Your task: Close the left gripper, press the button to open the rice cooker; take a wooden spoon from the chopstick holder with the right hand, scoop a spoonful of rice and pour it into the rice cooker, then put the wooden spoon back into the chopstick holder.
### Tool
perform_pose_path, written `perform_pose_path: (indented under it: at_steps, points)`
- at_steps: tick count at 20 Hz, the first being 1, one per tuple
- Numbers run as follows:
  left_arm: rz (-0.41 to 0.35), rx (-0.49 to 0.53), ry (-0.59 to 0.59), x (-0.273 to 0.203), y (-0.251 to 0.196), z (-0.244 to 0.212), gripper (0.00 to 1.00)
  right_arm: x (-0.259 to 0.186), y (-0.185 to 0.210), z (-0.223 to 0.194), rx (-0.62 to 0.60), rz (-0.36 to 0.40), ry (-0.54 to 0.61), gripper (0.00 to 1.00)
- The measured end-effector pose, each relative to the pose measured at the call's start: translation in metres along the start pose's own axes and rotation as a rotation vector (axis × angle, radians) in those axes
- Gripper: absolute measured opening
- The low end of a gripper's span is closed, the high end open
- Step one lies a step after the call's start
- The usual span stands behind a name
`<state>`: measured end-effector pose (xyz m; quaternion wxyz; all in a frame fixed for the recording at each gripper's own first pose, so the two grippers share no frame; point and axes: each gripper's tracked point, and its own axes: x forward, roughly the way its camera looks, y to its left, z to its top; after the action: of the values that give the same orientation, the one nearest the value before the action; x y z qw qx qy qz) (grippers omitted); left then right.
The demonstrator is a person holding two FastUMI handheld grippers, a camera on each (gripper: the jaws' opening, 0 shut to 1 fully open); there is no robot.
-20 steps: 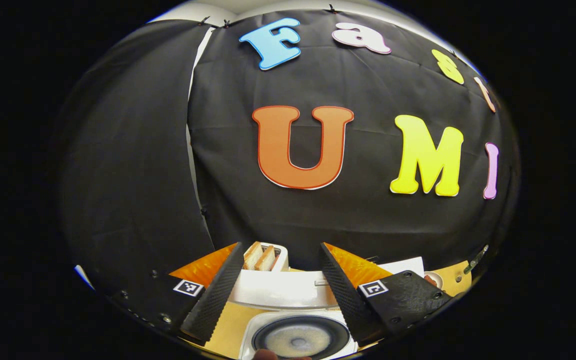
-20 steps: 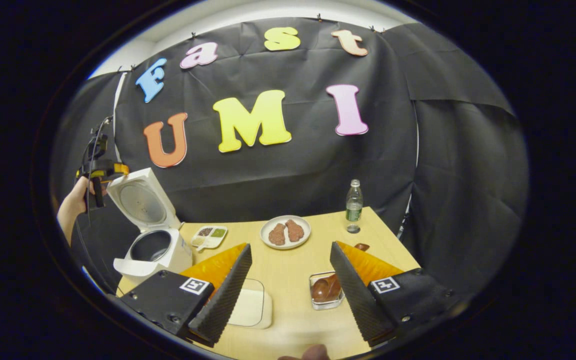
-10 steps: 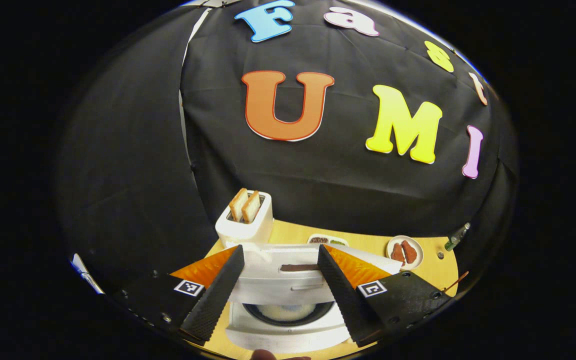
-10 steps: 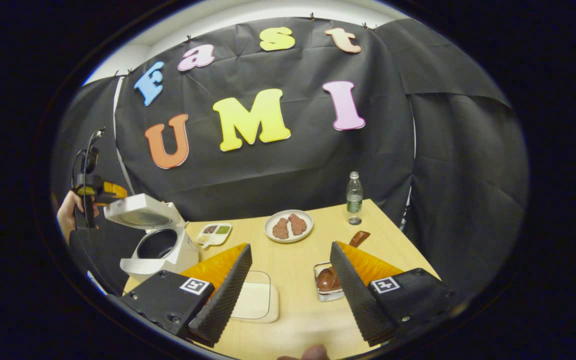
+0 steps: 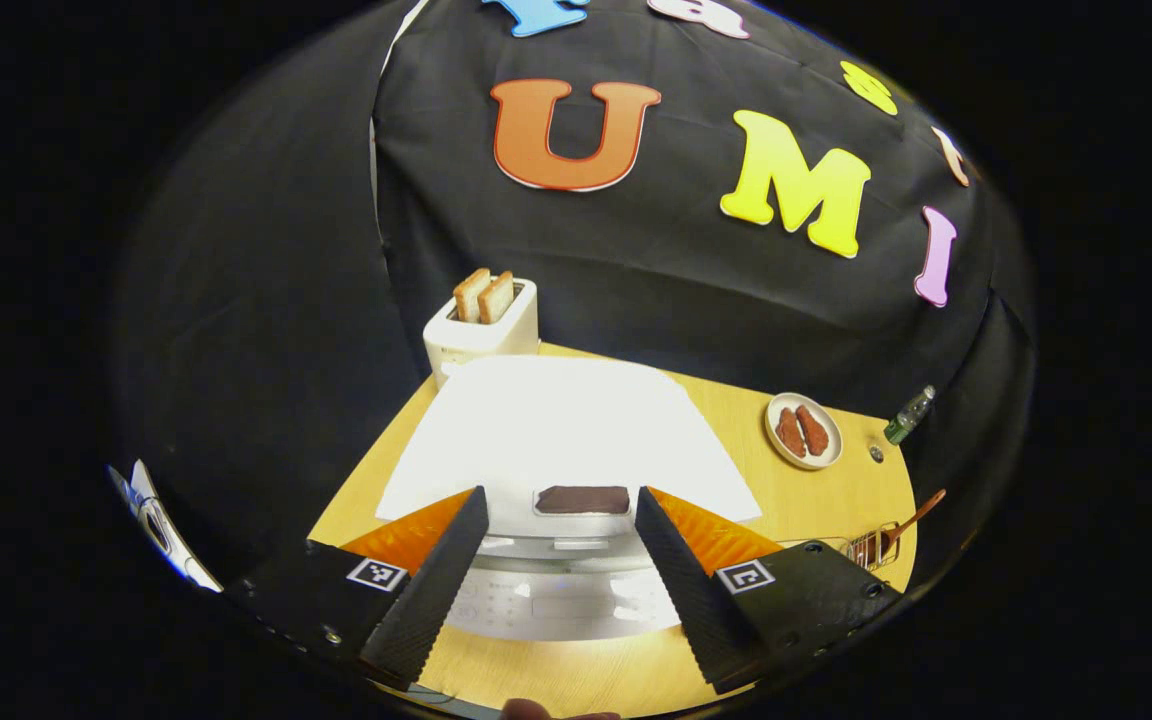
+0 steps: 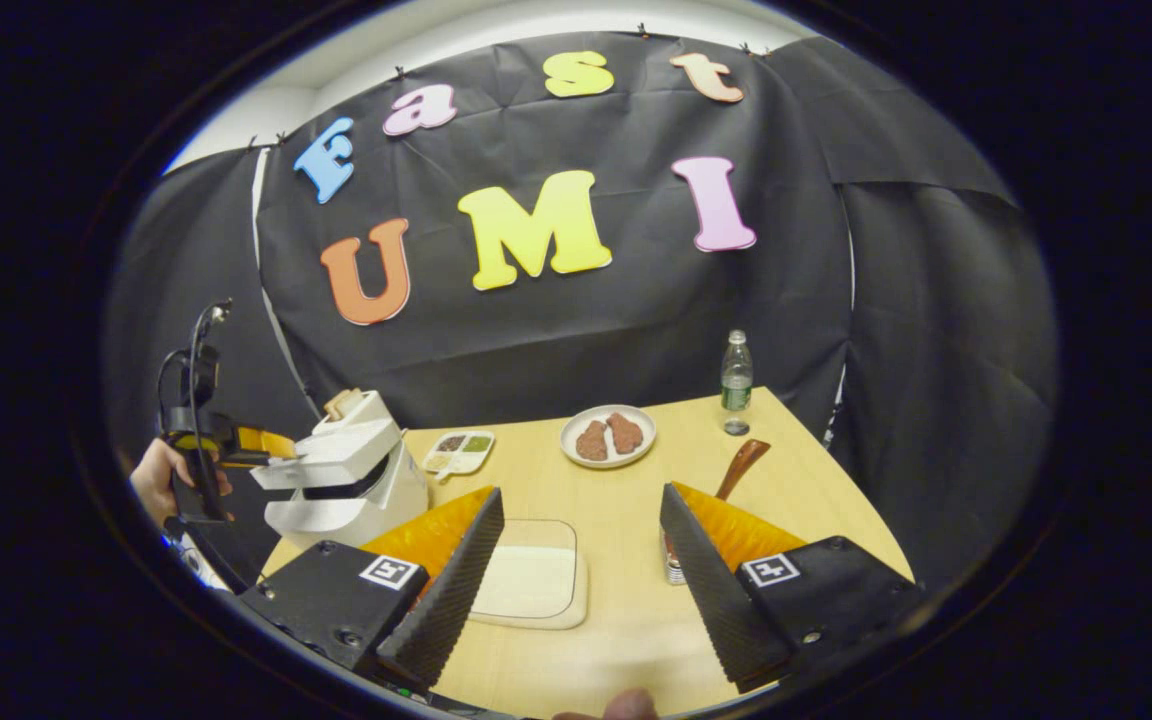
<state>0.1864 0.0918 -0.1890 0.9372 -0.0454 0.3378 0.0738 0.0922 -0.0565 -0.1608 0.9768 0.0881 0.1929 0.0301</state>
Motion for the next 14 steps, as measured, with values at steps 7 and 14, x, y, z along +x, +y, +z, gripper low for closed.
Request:
perform_pose_path:
  at_steps: [7,14]
  points:
    - [0.016,-0.064,0.086,0.015,0.006,-0.031,0.97,0.002,-0.008,0.007,0.0,0.007,-0.012,1.0]
    - [0.076,-0.007,0.146,0.022,0.011,-0.045,0.98,0.008,-0.022,0.011,0.039,0.015,-0.023,1.0]
